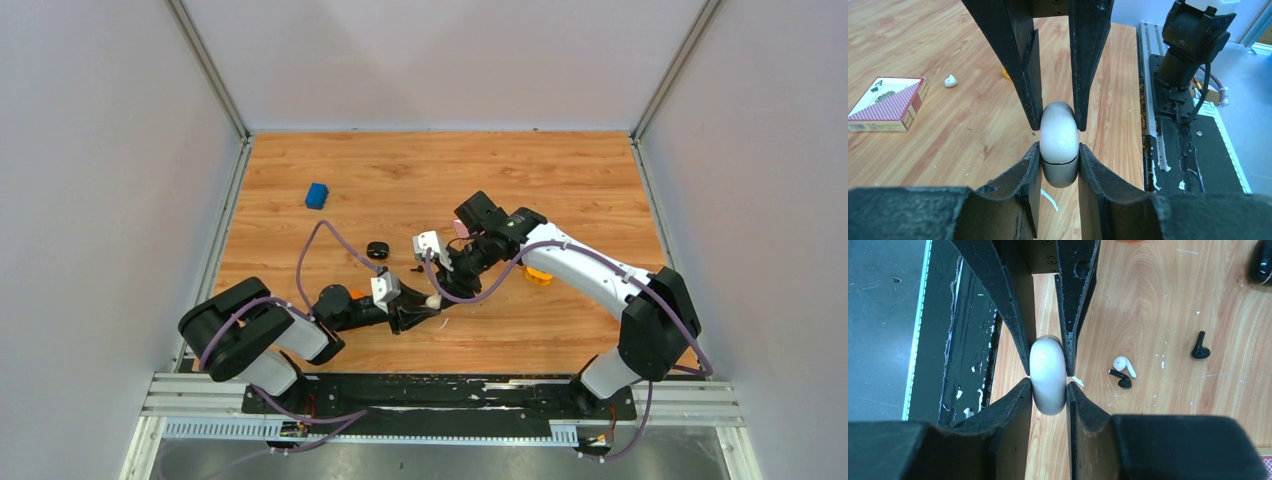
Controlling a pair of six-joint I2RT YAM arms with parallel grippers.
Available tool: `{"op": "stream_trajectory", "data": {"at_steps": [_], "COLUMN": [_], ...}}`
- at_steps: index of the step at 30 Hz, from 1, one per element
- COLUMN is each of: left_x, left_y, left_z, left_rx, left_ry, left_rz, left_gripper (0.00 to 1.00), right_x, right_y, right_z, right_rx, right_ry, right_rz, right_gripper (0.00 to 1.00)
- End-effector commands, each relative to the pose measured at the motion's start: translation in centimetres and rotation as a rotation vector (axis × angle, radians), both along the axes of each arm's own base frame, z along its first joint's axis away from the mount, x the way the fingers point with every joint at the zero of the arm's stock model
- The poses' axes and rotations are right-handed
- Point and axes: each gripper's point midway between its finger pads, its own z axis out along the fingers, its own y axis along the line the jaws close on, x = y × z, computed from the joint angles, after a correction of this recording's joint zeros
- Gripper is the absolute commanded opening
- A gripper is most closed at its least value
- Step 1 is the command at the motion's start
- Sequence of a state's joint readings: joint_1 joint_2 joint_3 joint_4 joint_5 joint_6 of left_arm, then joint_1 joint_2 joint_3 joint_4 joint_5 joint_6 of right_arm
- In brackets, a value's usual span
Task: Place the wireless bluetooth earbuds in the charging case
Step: Open the charging case.
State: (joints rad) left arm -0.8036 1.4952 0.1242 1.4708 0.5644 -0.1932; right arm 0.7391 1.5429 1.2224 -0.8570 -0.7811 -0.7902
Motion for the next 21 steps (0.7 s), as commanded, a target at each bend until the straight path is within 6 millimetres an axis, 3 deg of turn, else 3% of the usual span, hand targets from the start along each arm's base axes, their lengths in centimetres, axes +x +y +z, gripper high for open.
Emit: {"op": "stream_trajectory", "data": {"at_steps": [1,3,6,14,21], "left_x": [-0.1,0.0,0.2,0.4,0.2], "left_y": [-0.4,-0.4,-0.5,-0.8,-1.0], "left_z": [3.3,3.2,2.8,2.3,2.2], "left_rx": [-0.102,-0.100,-0.091,-0.084,-0.080], "left_ry": [-0.106,-0.103,-0.092,-0.066,-0.072], "left_rz": [-0.012,-0.007,-0.003,0.009,0.001], "left_gripper": [0.15,0.16,0.31,0.45,0.47], "right_x": [0.1,0.0,0.2,0.7,0.5], "right_y": [0.5,0.4,0.2,-0.2,0.0], "right_z": [0.4,0.5,1.0,2.3,2.3], "right_rx": [0.017,0.015,0.012,0.021,0.030], "right_ry": [-0.015,-0.017,-0.043,-0.107,-0.085], "right_rz": [0.029,0.032,0.029,0.011,0.012], "right_gripper": [0.24,0.18,0.09,0.06,0.06]}}
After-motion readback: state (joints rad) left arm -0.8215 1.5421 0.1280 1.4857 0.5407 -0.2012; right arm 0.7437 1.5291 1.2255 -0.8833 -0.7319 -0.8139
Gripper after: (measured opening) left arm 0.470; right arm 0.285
